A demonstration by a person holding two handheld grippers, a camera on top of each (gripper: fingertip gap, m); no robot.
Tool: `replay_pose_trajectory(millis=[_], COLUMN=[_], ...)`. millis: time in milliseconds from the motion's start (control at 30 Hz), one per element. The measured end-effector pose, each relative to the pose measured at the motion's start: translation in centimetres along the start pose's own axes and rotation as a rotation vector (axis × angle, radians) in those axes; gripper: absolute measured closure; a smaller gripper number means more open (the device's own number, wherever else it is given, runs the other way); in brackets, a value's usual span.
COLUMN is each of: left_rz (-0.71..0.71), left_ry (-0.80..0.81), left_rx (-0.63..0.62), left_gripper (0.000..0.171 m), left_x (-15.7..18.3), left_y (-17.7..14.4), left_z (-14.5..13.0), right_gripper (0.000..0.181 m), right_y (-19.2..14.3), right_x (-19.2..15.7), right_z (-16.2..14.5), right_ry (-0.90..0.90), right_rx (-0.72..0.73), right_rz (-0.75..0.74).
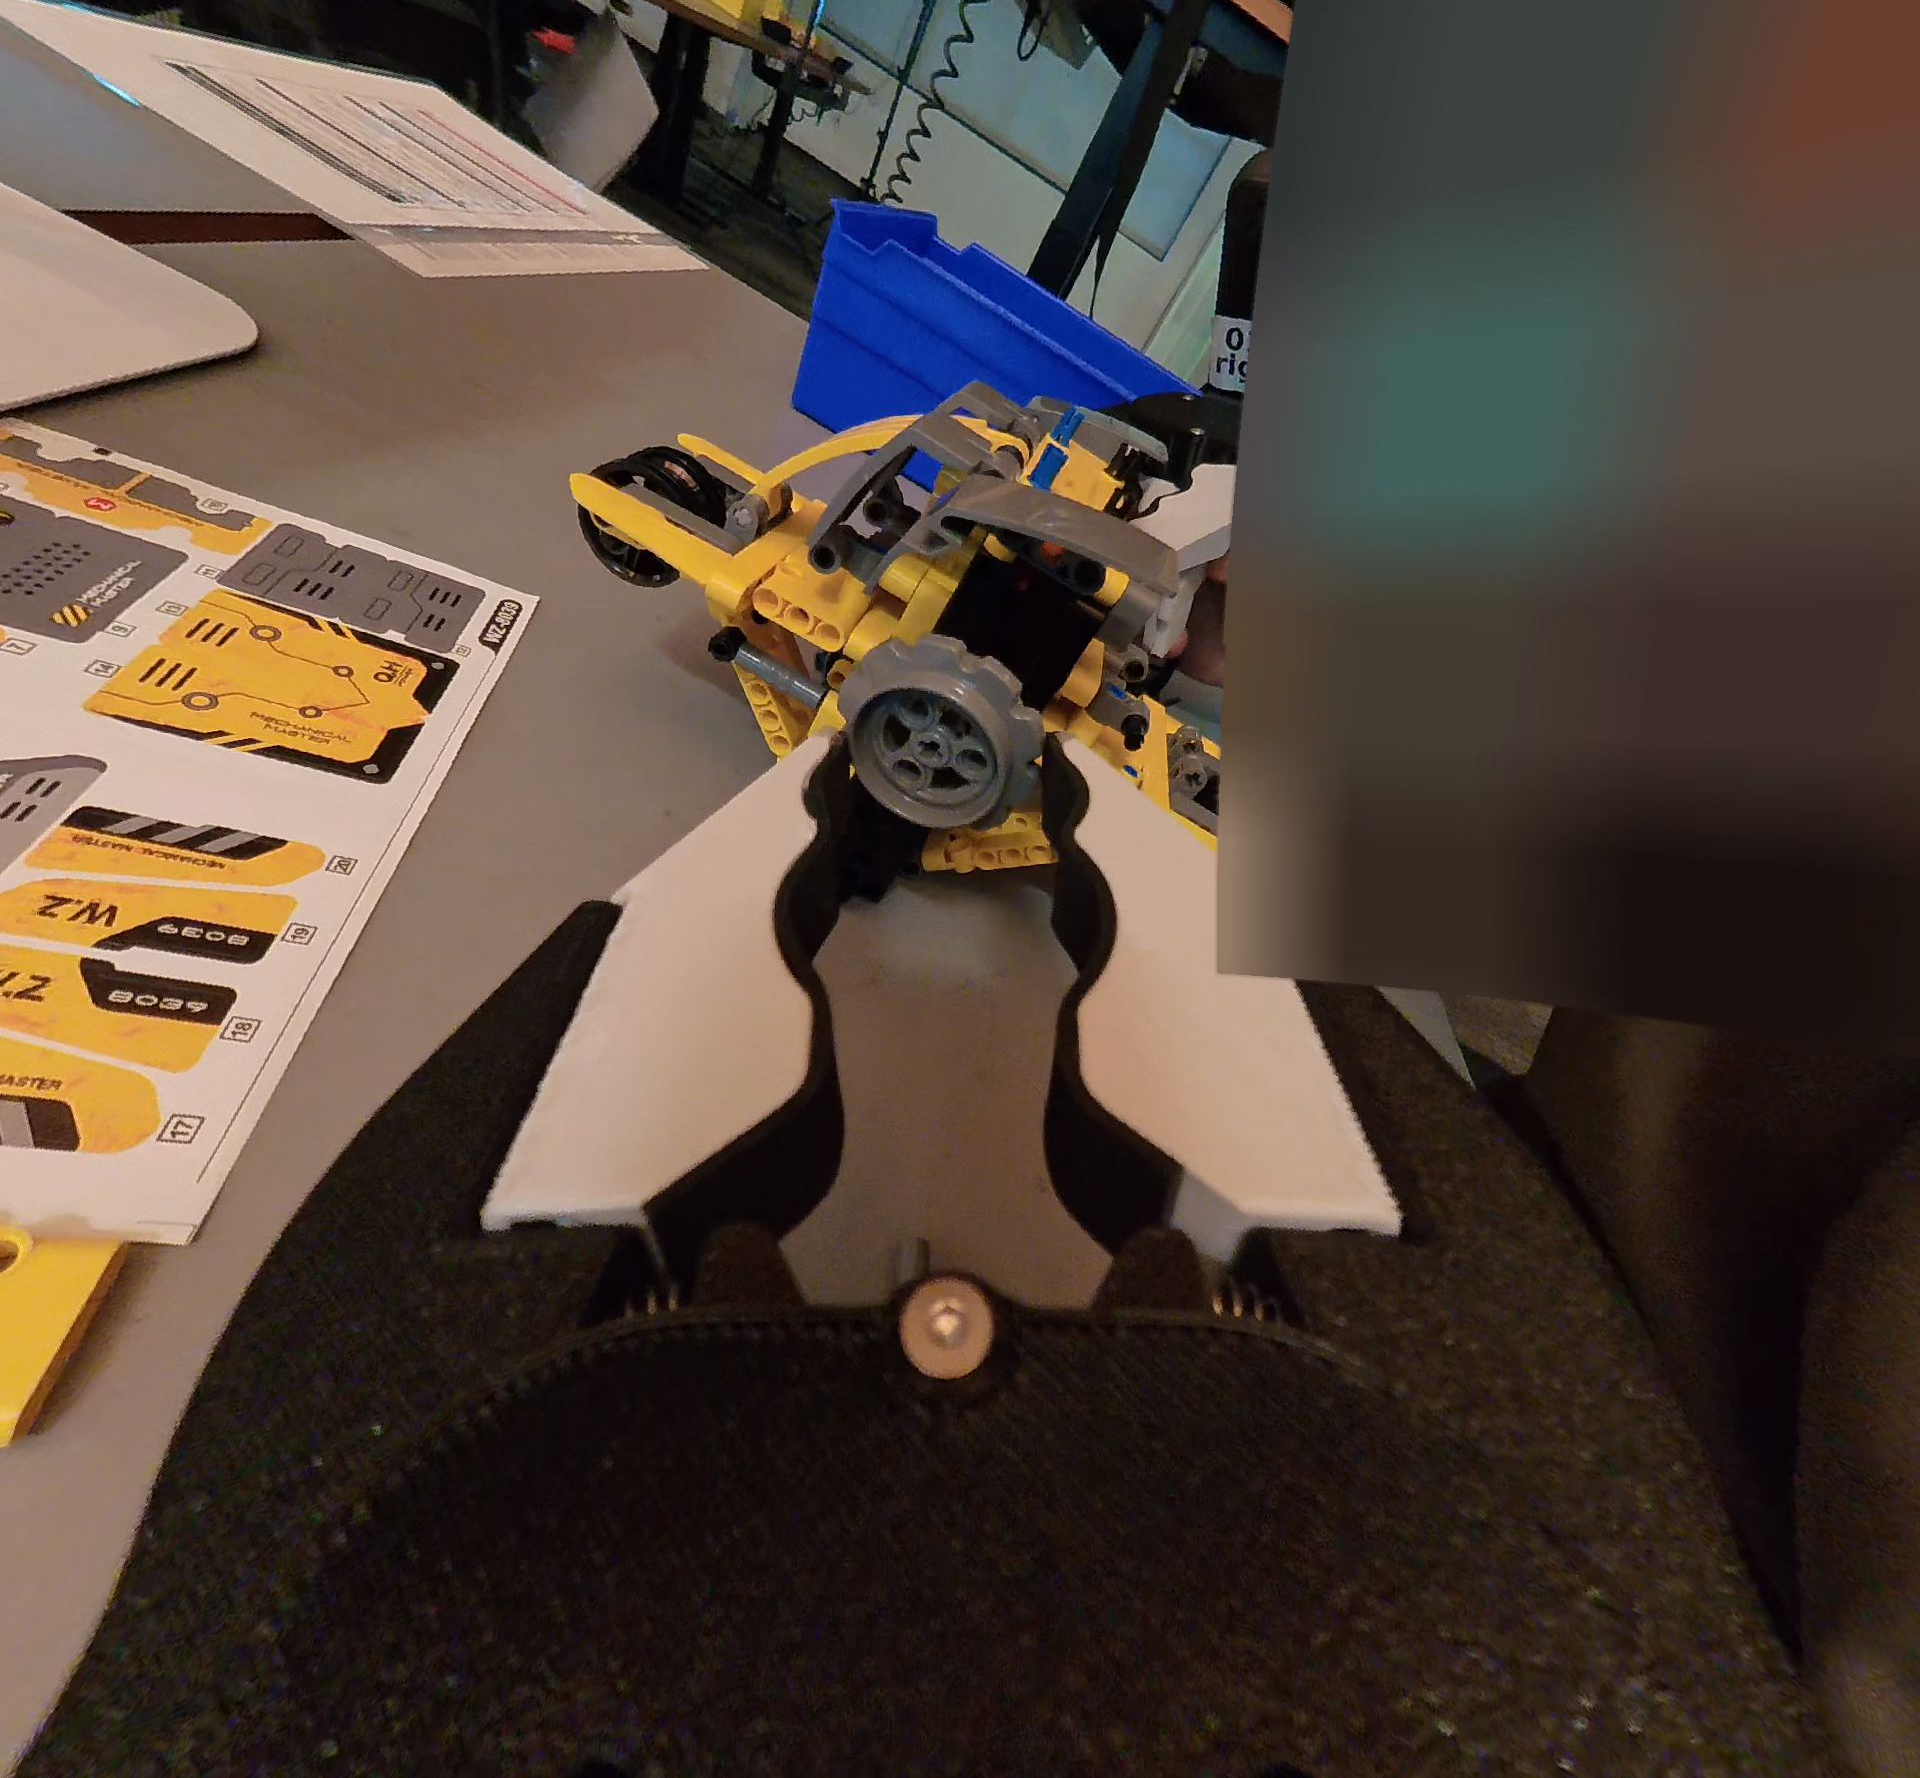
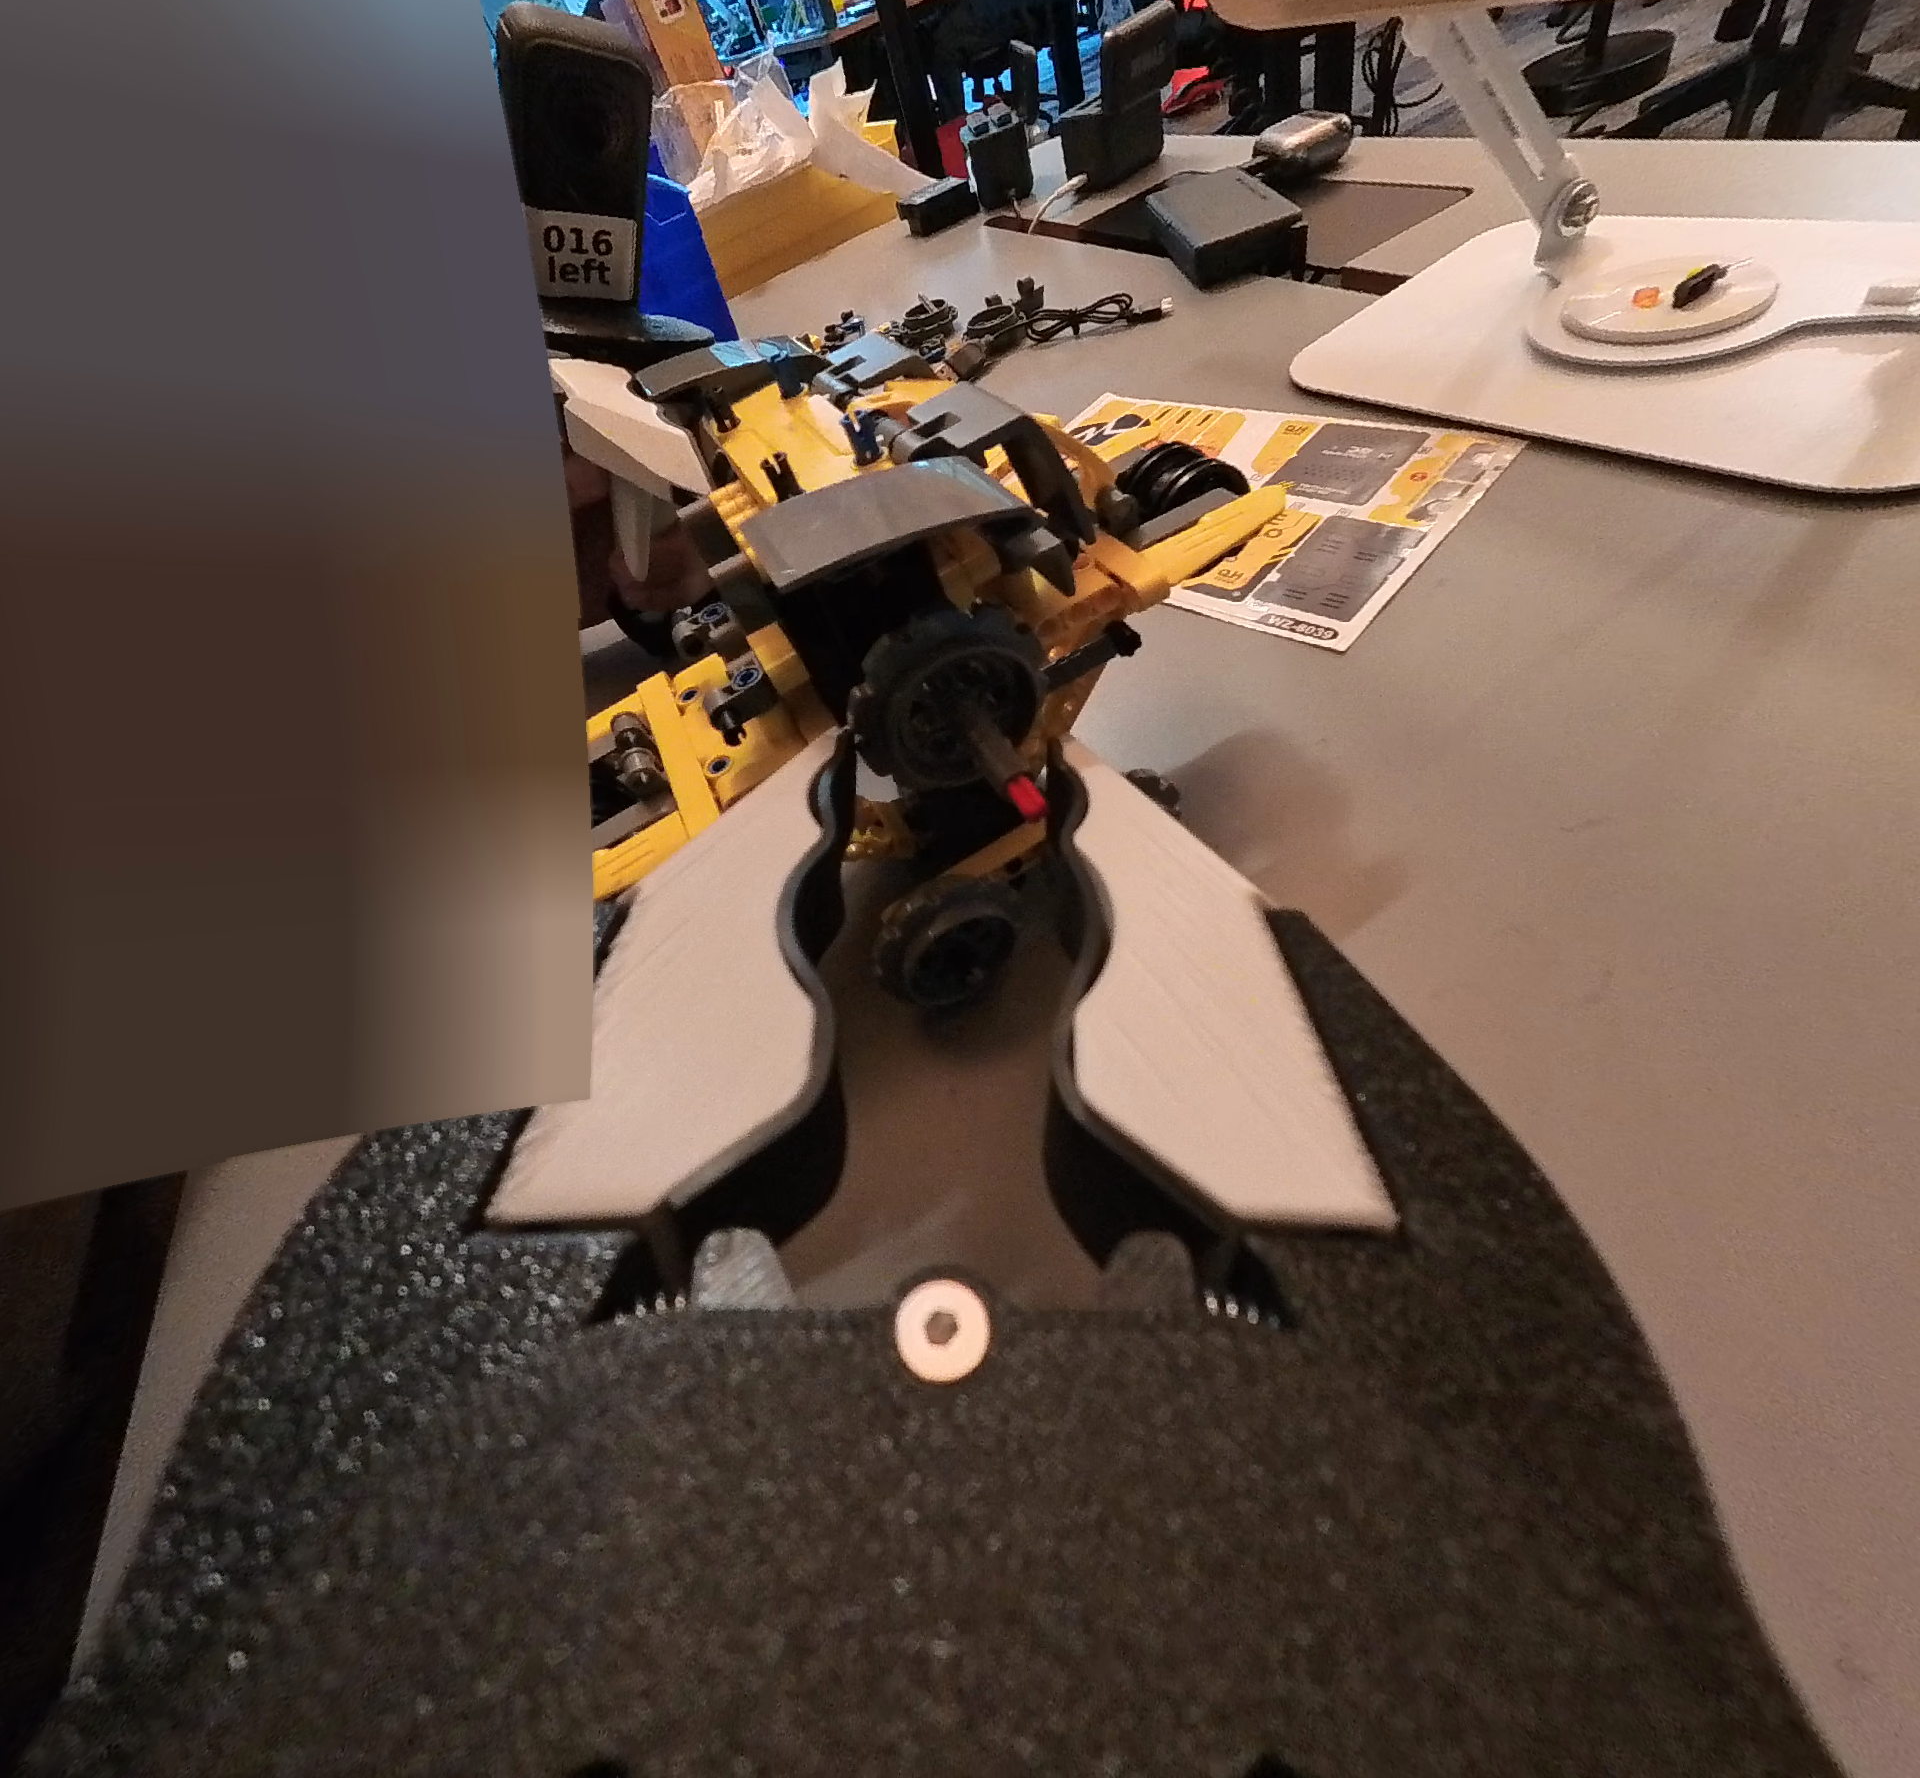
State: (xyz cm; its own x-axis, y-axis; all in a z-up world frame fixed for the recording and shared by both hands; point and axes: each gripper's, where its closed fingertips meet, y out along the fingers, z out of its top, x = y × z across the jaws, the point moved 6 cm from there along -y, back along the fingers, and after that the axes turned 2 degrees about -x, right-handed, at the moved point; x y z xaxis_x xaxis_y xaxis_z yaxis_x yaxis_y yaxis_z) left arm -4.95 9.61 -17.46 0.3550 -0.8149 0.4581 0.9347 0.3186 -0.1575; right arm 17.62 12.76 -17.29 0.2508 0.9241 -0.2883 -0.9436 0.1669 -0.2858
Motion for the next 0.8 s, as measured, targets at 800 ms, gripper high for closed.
replay_pose_trajectory(millis=[800], left_rz=[0.039], left_ry=[0.038], left_rx=[0.001], left_gripper=[0.136], left_x=[0.25], left_y=[0.21], left_z=[-0.03], right_gripper=[0.146], right_y=[0.04], right_x=[-0.10], right_z=[0.00], right_ry=[0.006], right_rx=[-0.001], right_rz=[0.004])
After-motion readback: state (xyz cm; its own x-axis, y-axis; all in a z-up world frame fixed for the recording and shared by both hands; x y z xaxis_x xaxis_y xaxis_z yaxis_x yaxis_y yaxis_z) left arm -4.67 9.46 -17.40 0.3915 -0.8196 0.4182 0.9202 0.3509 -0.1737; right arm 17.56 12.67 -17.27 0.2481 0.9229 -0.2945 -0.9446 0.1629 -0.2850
